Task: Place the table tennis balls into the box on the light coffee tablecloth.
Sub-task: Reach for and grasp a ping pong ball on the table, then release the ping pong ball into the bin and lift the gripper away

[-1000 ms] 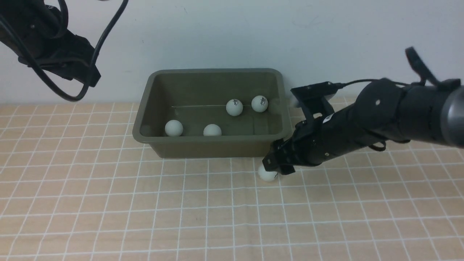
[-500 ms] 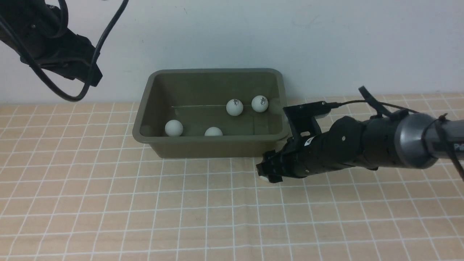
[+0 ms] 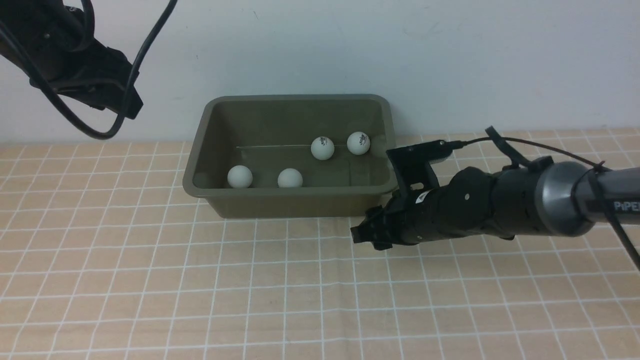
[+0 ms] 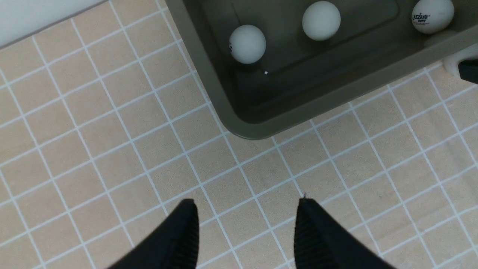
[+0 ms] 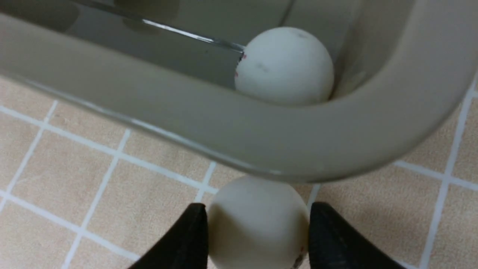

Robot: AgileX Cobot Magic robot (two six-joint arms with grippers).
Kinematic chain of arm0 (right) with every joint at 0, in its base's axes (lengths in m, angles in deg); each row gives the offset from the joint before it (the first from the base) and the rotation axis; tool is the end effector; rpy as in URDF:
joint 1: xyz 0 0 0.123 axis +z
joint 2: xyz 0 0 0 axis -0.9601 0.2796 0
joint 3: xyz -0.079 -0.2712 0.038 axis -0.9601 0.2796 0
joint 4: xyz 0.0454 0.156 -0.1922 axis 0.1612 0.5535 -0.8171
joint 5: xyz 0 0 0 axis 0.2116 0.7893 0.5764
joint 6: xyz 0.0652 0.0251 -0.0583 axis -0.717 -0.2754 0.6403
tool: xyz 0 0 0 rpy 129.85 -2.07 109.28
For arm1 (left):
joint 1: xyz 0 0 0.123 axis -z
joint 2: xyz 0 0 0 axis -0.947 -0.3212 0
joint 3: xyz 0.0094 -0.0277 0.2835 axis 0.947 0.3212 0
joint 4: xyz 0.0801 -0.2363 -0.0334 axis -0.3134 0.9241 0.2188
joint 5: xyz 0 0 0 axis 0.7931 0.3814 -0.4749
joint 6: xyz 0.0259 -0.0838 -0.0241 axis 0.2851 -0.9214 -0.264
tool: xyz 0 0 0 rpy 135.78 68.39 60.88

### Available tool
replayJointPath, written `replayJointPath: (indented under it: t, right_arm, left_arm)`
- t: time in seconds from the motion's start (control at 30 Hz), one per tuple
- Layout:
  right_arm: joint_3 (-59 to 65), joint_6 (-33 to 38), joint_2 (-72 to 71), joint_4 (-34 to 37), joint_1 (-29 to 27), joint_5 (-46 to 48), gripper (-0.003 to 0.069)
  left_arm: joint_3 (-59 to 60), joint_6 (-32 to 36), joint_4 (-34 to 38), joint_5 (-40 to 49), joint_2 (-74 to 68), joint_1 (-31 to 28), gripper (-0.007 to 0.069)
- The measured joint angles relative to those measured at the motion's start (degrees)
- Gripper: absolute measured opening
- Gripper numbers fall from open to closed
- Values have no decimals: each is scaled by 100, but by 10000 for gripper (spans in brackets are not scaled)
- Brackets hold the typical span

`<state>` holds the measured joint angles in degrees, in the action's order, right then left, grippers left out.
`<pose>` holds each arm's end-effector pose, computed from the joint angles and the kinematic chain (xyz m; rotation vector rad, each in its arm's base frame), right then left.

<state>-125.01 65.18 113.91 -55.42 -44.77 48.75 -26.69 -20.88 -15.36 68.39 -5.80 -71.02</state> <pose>0.3453 0.2025 0.1363 -0.4204 2.5043 0.4242 0.3433 -0.0220 0.3811 0.5250 2.5770 -0.1887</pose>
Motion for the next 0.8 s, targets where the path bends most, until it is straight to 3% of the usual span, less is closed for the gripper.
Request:
replayJointPath:
  t: [0.23, 0.4, 0.63, 0.8]
  right_arm:
    - [-6, 68, -36, -44, 0, 236, 316]
    - [0, 42, -326, -365, -10, 1157, 316]
    - [0, -660, -1482, -2163, -65, 2297, 316]
    - [-52, -554, -1882, -2498, -65, 2113, 316]
  left_arm:
    - [0, 0, 6, 0, 2, 0, 287]
    - [0, 0, 6, 0, 2, 0, 287]
    - [0, 0, 6, 0, 2, 0, 287]
    - [0, 4, 6, 0, 2, 0, 287]
